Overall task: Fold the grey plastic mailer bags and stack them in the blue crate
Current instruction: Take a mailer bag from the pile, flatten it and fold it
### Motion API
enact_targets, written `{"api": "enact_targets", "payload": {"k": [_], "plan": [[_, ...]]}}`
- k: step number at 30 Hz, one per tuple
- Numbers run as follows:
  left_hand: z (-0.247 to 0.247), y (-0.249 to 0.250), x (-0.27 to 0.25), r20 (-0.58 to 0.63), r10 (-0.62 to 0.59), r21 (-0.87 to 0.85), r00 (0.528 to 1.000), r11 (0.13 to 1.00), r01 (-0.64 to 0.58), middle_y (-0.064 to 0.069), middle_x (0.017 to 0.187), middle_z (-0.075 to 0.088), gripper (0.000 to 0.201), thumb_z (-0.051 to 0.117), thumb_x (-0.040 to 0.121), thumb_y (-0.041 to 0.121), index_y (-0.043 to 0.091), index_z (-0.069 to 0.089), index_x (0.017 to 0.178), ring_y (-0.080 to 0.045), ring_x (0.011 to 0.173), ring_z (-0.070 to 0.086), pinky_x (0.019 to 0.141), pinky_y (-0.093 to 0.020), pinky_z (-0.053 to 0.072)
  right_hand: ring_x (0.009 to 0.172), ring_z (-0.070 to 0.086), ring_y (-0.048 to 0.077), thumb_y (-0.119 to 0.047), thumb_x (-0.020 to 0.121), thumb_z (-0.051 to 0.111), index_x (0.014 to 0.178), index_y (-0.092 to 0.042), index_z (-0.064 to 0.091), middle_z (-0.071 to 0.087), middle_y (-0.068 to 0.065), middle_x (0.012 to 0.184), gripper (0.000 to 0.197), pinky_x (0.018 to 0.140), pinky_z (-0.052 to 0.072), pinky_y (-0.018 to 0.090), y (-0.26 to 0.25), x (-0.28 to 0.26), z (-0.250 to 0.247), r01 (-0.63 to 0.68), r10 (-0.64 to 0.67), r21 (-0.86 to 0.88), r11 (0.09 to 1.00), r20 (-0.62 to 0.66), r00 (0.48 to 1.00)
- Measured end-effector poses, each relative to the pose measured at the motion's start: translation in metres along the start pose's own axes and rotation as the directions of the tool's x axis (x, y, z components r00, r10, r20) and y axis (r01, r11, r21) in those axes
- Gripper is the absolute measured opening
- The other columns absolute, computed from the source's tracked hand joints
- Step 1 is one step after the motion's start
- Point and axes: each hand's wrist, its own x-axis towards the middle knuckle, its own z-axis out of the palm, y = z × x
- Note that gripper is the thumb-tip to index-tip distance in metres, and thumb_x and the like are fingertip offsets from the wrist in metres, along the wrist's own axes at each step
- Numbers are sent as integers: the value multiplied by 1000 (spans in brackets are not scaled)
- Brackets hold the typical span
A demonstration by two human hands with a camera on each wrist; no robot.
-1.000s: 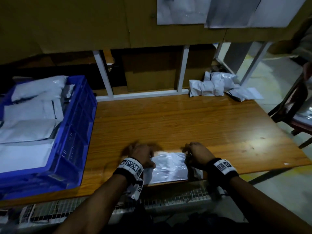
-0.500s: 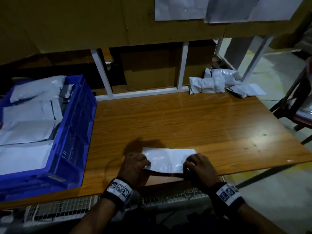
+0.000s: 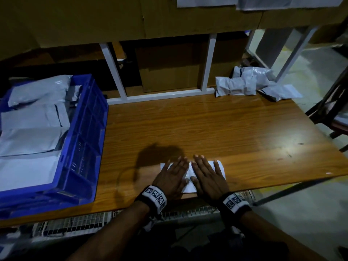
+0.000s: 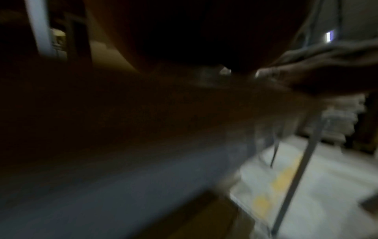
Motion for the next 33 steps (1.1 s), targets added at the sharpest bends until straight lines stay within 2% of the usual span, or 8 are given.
{"api": "enact_targets", "payload": {"k": [4, 8, 12, 15, 28, 30, 31, 33], "plan": [[14, -2, 0, 14, 14, 98, 1000, 995, -15, -1, 171, -8, 75, -2, 99, 55, 17, 0, 164, -16, 157, -14, 126, -48, -4, 157, 18, 19, -49, 107, 20, 158, -14, 37, 24, 5, 168, 64, 123, 16, 59, 0, -3, 9, -9, 10, -21, 1000, 21, 1000], [17, -1, 2, -35, 16, 88, 999, 996, -13, -1, 172, -5, 72, 6, 101, 53, 20, 6, 164, -17, 158, -7, 127, -48, -2, 157, 17, 19, -48, 107, 20, 159, -15, 35, 25, 5, 168, 64, 125, 12, 58, -1, -3, 8, 1, -1, -39, 999, -6, 1000], [28, -4, 0, -111, 25, 5, 993, 1000, -24, -3, 171, 10, 67, 21, 104, 51, 20, 20, 163, -21, 158, 9, 126, -52, 13, 157, 19, 20, -46, 106, 24, 158, -14, 36, 26, 7, 168, 63, 124, 14, 59, -2, -4, 7, 13, -14, -43, 999, -24, 1000], [29, -3, 0, -135, 27, -2, 990, 1000, -27, -4, 171, 13, 66, 25, 105, 51, 20, 22, 163, -22, 158, 12, 125, -52, 15, 157, 17, 21, -46, 106, 25, 159, -12, 34, 23, 8, 168, 63, 124, 13, 59, -2, -5, 8, 17, -19, -49, 999, -31, 999], [17, 1, 2, -15, -36, 47, 999, 998, 37, -1, 172, -10, 73, 4, 99, 64, 31, 0, 164, -17, 156, -16, 126, -52, -1, 158, 10, 22, -54, 106, 17, 160, -14, 33, 14, 7, 170, 69, 124, 10, 59, -1, -2, -1, -11, 9, 18, 1000, 83, 997], [13, 3, -2, -19, -144, -74, 989, 987, 142, -3, 172, -5, 89, -2, 88, 80, 33, 5, 163, -18, 156, -14, 126, -51, -3, 157, 19, 25, -57, 104, 25, 156, -16, 40, 25, 8, 168, 68, 125, 17, 54, 6, 0, -10, -39, 35, 185, 982, 26, 999], [10, 3, -6, -61, -245, -190, 967, 955, 230, -3, 172, 2, 96, -1, 83, 86, 34, 10, 163, -20, 158, -7, 126, -50, 1, 151, 31, 26, -56, 102, 34, 151, -19, 47, 38, 7, 162, 63, 121, 28, 51, 10, 0, -21, -67, 82, 278, 958, -40, 996], [6, 0, -17, -160, -463, -391, 872, 841, 374, -4, 168, 23, 95, 19, 84, 87, 33, 21, 162, -25, 155, 16, 124, -45, 18, 127, 53, 29, -51, 96, 54, 138, -25, 59, 57, 7, 139, 49, 103, 47, 46, 22, -3, -39, -165, 245, 379, 910, -173, 954]]}}
